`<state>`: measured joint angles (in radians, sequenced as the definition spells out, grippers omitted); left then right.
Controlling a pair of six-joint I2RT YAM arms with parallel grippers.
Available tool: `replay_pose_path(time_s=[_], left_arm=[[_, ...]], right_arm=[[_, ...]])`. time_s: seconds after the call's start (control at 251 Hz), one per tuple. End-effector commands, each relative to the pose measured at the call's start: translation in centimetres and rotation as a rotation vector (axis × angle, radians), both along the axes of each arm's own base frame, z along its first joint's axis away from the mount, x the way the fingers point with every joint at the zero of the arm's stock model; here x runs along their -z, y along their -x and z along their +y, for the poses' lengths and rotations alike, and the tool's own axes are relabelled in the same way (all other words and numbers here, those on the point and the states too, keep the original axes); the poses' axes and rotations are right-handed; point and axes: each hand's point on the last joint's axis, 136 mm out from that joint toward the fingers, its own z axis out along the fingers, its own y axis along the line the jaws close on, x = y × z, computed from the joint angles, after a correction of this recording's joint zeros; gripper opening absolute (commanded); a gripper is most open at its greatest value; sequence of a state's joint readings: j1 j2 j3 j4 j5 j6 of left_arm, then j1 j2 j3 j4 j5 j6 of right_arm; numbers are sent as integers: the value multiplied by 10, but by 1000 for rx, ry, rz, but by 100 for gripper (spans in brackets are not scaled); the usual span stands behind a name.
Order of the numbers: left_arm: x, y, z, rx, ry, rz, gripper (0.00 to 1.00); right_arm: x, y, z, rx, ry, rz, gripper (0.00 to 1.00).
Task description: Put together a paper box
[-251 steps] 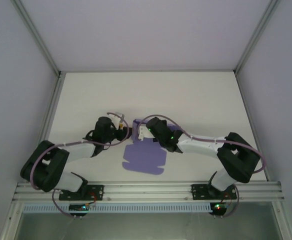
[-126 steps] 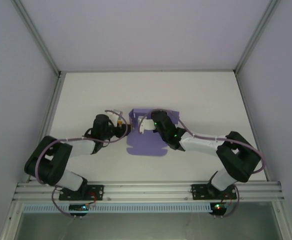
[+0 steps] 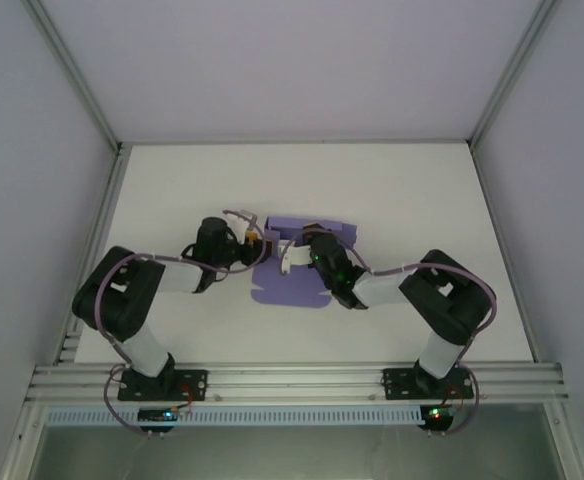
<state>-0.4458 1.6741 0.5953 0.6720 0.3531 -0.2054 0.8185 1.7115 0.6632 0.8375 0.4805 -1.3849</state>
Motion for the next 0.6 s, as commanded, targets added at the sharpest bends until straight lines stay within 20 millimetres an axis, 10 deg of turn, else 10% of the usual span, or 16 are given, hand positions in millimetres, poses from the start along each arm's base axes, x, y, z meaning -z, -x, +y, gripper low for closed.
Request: replay_pose_path(time_s=[0.0, 0.595], left_arm=[[-5, -8, -10, 33, -6, -38, 56], [-2, -43, -26, -52, -36, -132, 33]], right_arm=[[-1, 4, 4, -24, -11, -18, 0], [56, 29, -6, -35, 59, 411, 0]])
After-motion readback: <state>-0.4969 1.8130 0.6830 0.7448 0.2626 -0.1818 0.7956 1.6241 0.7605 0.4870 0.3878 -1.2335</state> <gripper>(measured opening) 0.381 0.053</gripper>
